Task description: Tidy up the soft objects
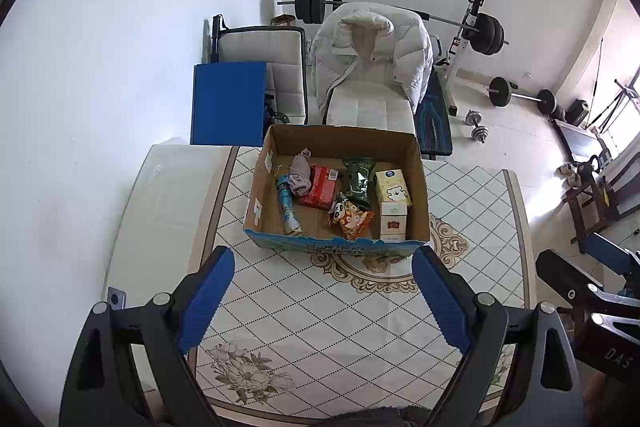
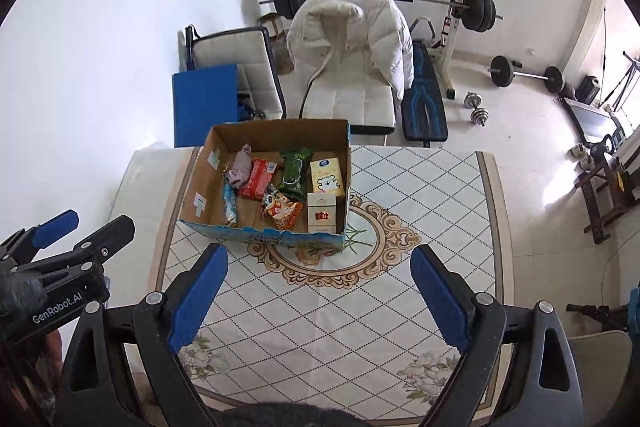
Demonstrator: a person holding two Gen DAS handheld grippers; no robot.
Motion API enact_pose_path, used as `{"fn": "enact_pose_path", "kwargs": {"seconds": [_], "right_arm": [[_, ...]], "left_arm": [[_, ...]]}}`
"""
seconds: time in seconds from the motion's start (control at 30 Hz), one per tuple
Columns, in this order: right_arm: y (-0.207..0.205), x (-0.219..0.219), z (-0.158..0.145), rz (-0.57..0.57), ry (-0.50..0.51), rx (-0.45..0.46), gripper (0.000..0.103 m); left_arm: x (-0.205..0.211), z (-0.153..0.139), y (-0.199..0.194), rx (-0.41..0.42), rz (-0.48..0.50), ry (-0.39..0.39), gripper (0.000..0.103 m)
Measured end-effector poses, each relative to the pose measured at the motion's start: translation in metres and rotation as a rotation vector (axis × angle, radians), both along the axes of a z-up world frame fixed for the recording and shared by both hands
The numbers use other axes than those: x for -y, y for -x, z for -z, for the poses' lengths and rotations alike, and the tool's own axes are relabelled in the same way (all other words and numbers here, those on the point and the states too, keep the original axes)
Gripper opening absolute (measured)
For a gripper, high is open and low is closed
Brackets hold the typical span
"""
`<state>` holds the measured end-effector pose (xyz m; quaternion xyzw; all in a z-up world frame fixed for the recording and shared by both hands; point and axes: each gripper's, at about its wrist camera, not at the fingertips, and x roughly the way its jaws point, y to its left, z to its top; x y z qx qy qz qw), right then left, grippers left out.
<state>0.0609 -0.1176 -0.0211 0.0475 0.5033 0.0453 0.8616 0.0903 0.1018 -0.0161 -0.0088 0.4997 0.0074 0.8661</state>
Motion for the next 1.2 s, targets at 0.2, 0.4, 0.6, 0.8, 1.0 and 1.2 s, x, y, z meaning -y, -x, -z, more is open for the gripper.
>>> {"fn": "enact_pose_path", "kwargs": {"seconds": [0.2, 0.4, 0.6, 0.8, 1.0, 1.2], "right_arm": [[0.018, 0.001, -0.022, -0.007, 0.005, 0.033, 0.095], [0.018, 0.001, -0.027, 0.012, 0.032, 0.061, 0.095], [0.013, -0.003, -0.027, 0.023, 0.056, 0.088, 0.095], [0.003, -0.004, -0.019, 0.037, 0.068, 0.084, 0.098], [-0.006, -0.002, -0.013, 0.052, 0.065, 0.078, 0.098], [-0.011, 0.001, -0.010, 0.055, 0.059, 0.074, 0.098]], "left_arm": [[-0.002, -0.016, 0.014, 0.024, -0.016, 0.004, 0.091], [0.003, -0.022, 0.016, 0.063, -0.014, -0.023, 0.091], [0.006, -0.014, 0.008, 0.059, -0.011, -0.042, 0.091], [0.004, -0.012, -0.002, 0.066, -0.025, -0.039, 0.091], [0.002, -0.013, -0.009, 0.075, -0.034, -0.045, 0.091], [0.000, -0.011, -0.010, 0.067, -0.038, -0.041, 0.091]]}}
